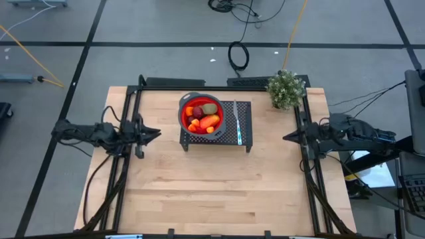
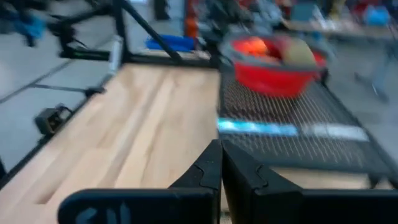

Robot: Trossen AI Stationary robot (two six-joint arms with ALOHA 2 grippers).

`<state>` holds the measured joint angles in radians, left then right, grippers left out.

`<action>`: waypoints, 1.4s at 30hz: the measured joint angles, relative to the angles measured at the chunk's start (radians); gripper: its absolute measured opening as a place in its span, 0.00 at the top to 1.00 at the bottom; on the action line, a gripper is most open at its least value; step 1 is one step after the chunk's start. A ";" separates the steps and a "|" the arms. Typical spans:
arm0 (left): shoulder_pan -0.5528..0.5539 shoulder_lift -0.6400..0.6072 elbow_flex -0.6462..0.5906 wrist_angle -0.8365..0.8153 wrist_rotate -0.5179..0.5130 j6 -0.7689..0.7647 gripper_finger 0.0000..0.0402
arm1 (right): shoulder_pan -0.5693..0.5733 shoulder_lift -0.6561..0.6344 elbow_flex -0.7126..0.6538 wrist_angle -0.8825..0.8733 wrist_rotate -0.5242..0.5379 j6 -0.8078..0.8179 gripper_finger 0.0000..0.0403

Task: Pick & Place Fruit
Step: Return to Home Position

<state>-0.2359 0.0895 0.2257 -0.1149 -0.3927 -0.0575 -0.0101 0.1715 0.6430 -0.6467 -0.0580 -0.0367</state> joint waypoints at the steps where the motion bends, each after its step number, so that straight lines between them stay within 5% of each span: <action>1: 0.000 0.000 -0.025 0.041 0.000 0.005 0.87 | 0.000 0.000 -0.002 0.025 -0.026 -0.037 1.00; 8: 0.000 0.000 -0.214 0.360 -0.004 0.045 0.87 | 0.001 -0.006 -0.097 0.159 -0.077 -0.015 1.00; 31: 0.001 0.001 -0.211 0.291 -0.156 0.046 0.87 | 0.000 -0.006 -0.599 0.847 -0.068 -0.015 0.99; 42: 0.001 0.001 -0.211 0.291 -0.150 -0.015 0.87 | -0.002 -0.005 -0.624 0.858 0.084 -0.021 0.99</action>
<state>-0.2348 0.0906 0.0147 0.1761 -0.5426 -0.0729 -0.0124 0.1661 0.0185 0.2117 0.0259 -0.0576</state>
